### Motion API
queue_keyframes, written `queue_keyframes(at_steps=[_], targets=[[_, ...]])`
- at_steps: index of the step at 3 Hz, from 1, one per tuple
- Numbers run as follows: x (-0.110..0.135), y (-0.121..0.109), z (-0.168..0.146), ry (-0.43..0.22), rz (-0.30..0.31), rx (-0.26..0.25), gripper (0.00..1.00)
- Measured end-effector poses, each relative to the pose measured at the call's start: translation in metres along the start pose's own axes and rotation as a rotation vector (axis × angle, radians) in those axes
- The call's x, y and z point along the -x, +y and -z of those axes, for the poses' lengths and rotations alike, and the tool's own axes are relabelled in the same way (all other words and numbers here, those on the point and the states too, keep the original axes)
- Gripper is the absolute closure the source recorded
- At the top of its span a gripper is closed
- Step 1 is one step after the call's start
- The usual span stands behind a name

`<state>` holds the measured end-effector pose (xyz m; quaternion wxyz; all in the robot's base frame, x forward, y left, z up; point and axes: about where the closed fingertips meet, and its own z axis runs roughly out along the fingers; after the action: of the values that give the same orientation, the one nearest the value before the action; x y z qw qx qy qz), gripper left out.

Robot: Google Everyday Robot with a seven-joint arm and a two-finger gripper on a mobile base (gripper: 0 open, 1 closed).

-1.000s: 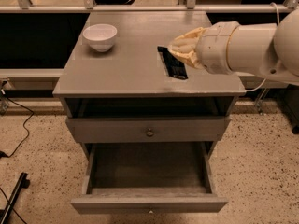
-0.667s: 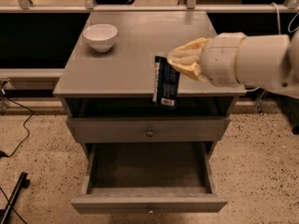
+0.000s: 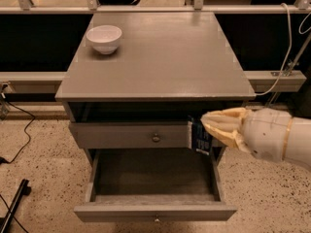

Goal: Place rxbar blueberry into middle drawer

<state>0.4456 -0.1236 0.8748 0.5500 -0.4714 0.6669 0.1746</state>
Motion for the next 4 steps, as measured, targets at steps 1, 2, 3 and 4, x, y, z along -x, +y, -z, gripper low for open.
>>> queue_keyframes(at_steps=[1, 2, 3, 4], targets=[[-0.044, 0.009, 0.011, 0.031, -0.072, 0.014, 1.00], [-0.087, 0.008, 0.001, 0.034, -0.104, 0.011, 1.00], [-0.091, 0.007, -0.003, 0.042, -0.105, 0.019, 1.00], [-0.114, 0.001, -0.030, 0.000, -0.076, 0.036, 1.00]])
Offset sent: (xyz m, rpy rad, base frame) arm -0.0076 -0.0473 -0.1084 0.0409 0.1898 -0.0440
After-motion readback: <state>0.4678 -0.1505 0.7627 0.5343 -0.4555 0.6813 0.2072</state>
